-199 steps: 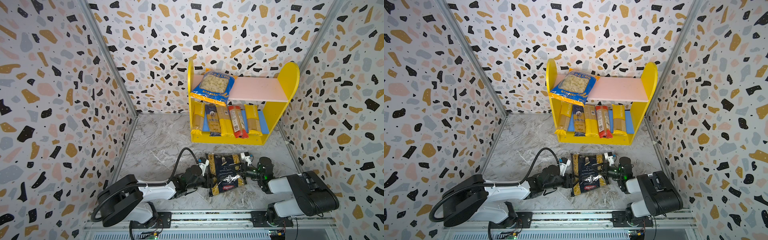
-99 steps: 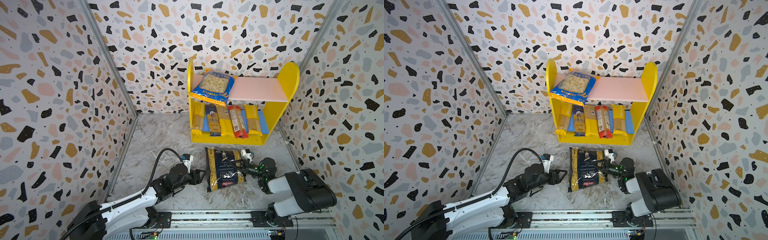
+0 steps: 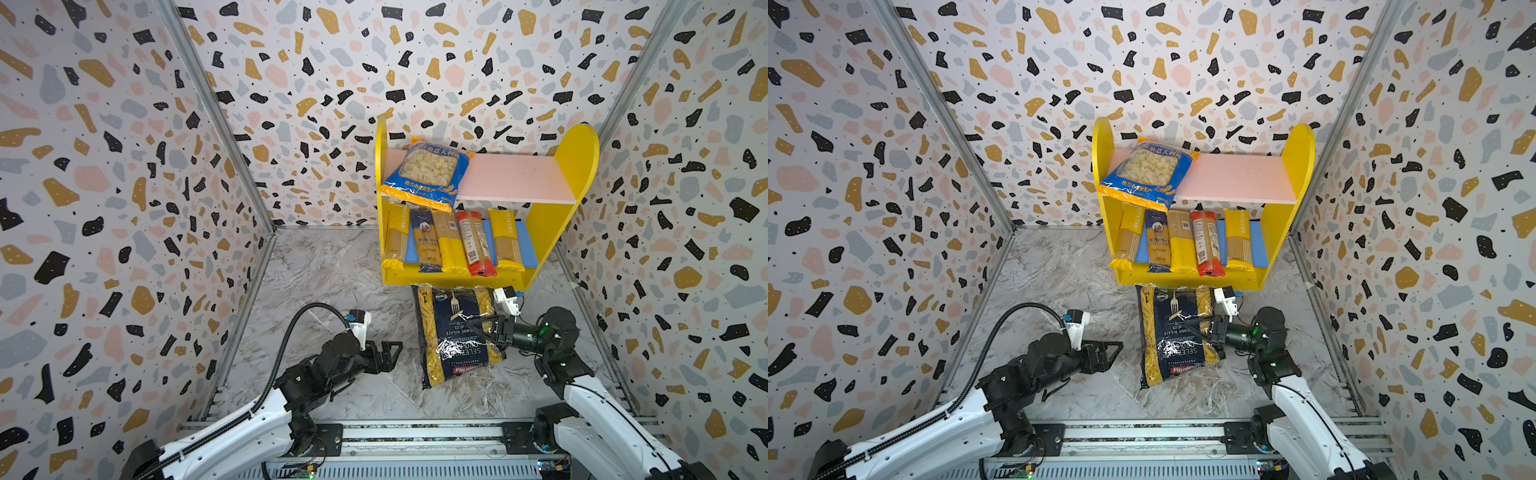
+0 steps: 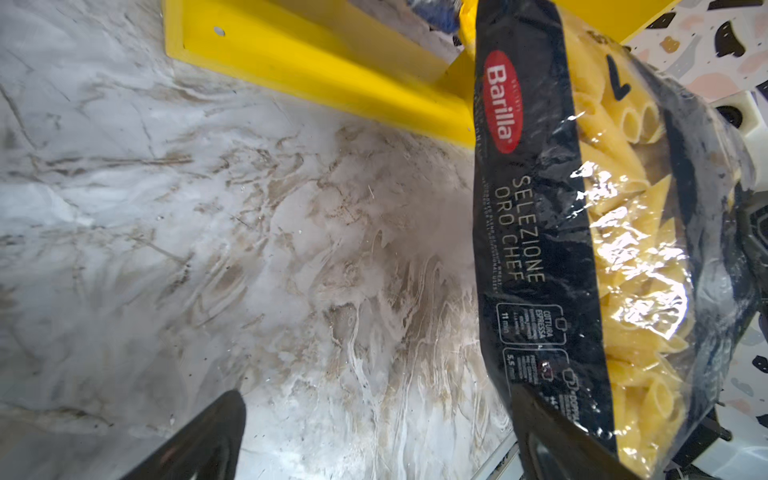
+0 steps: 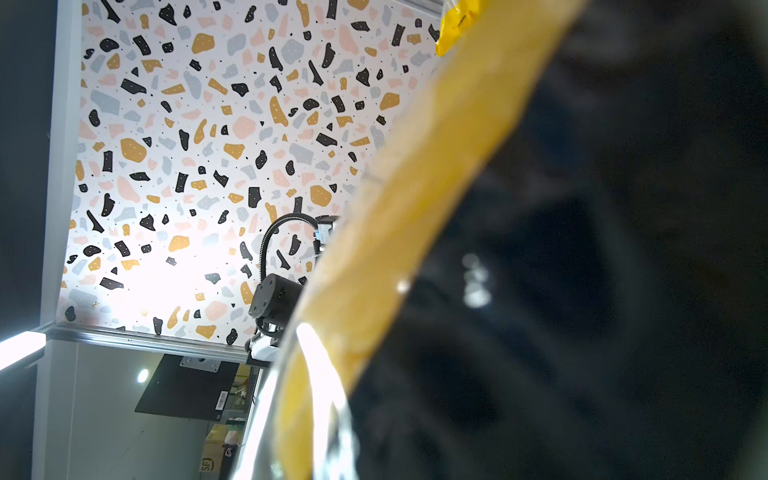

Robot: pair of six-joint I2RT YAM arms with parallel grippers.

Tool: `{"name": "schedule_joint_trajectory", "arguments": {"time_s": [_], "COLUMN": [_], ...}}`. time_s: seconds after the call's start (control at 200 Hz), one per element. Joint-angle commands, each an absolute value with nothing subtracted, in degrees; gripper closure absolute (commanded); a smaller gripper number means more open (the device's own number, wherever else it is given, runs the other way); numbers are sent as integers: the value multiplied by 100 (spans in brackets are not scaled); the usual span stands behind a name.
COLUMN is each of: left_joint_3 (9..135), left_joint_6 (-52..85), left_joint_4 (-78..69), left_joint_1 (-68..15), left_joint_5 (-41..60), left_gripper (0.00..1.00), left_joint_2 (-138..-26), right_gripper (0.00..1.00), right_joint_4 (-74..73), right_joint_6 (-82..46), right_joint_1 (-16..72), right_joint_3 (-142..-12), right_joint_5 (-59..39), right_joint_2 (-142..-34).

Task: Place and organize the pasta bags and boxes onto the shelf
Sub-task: 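Open the left gripper and withdraw it while the right gripper holds the penne bag, then lift the black penne bag with the right gripper up toward the pink upper shelf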

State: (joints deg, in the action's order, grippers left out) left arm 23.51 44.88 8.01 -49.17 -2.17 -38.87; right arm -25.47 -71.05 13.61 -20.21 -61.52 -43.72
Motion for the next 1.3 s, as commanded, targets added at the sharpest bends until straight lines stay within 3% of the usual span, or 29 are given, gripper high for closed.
{"name": "schedule_joint_trajectory", "arguments": {"time_s": [0.0, 0.325, 0.756, 1.296], "left_joint_3": [2516, 2665, 2926, 3393], "left_joint_6": [4411, 4386, 4222, 3999], "left_joint_4": [1221, 1389, 1516, 1719], "left_joint_1": [-4878, -4876, -4878, -4875], "left_joint_5": [-443, -354, -290, -158], "left_gripper": [0, 1, 0, 1], "left_joint_2": [-3651, -3485, -3491, -3487], "right_gripper": [100, 100, 100, 100], "right_joint_4": [-2588, -2366, -1890, -2004], "right_joint_6": [-6997, -7416, -7510, -7669], "right_joint_1": [1355, 1272, 645, -67], "right_joint_3": [-2538, -3464, -5288, -7522], "right_joint_5": [-6227, -6190, -6598, -6813], "right_joint_2": [-3972, -3748, -4221, -5678]}}
